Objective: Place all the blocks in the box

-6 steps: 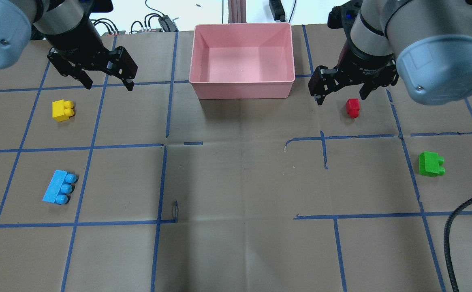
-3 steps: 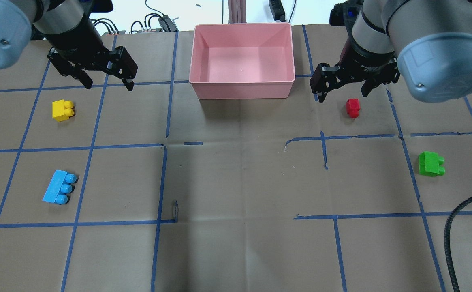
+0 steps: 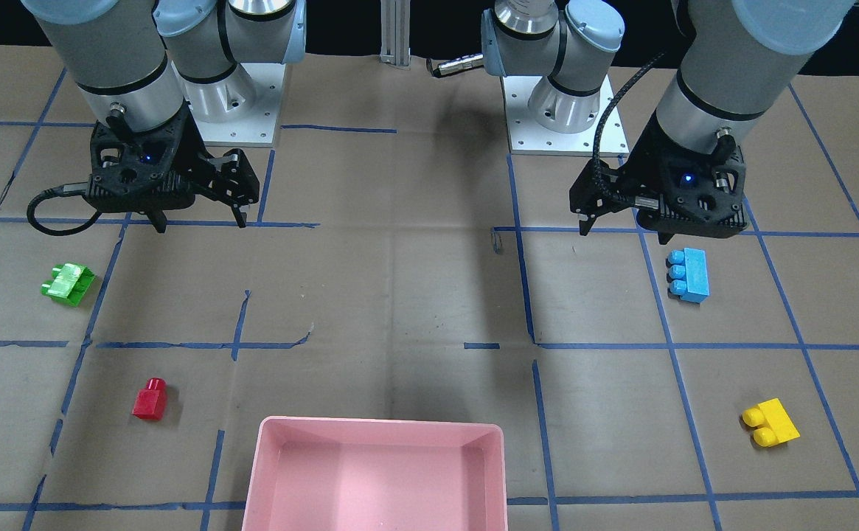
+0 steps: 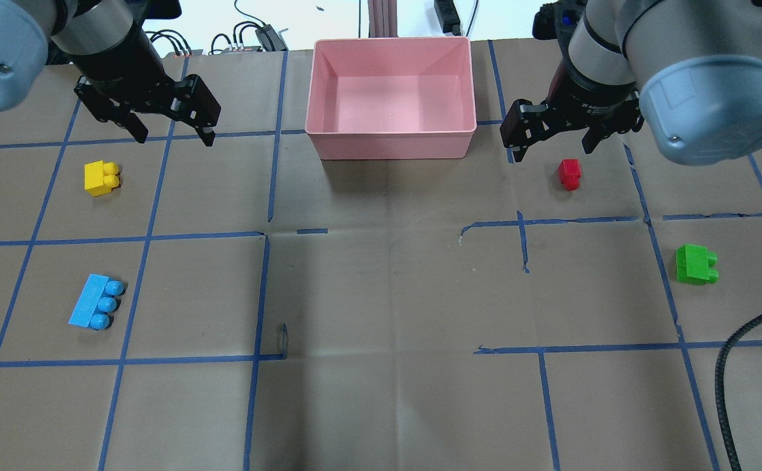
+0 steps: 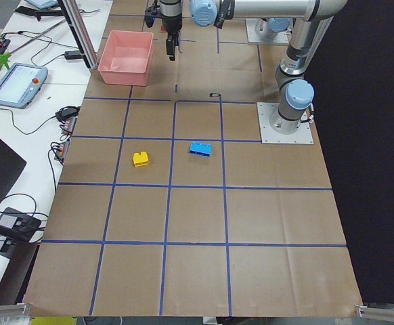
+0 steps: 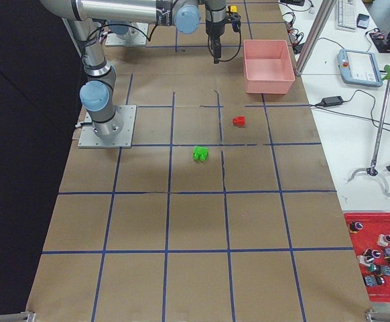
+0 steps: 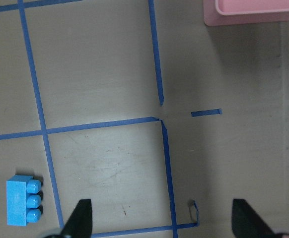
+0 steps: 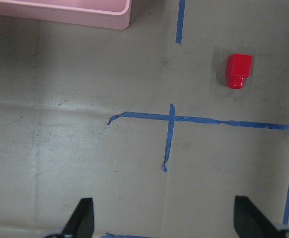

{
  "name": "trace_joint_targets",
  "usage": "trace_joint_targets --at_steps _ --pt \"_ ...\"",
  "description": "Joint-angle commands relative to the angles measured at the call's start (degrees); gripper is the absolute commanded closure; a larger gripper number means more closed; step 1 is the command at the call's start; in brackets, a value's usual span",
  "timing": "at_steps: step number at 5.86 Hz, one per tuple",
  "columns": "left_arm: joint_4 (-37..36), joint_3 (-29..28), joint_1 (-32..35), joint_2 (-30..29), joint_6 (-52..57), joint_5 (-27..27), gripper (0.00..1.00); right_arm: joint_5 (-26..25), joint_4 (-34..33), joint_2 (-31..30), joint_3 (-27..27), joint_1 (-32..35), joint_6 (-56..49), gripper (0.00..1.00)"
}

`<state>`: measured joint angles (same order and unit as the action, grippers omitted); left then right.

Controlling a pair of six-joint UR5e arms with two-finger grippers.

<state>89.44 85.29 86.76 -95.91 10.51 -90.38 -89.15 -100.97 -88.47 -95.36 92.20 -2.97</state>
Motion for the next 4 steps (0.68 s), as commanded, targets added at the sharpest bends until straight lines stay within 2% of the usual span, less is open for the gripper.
trace_joint_targets --at_steps 1,3,4 --pt "0.0 3.0 -7.7 1.1 10.0 0.1 0.01 0.1 -0.1 0.1 0.1 0.0 0.1 0.0" --pt "-2.9 9.9 -21.9 3.5 26.5 0.4 0.02 0.1 -0.1 0.1 0.1 0.0 0.1 0.0" --pt "-4.7 12.2 -26.5 4.1 35.7 0.3 0.02 0.0 -0.1 0.1 0.2 -0.1 -0.2 0.0"
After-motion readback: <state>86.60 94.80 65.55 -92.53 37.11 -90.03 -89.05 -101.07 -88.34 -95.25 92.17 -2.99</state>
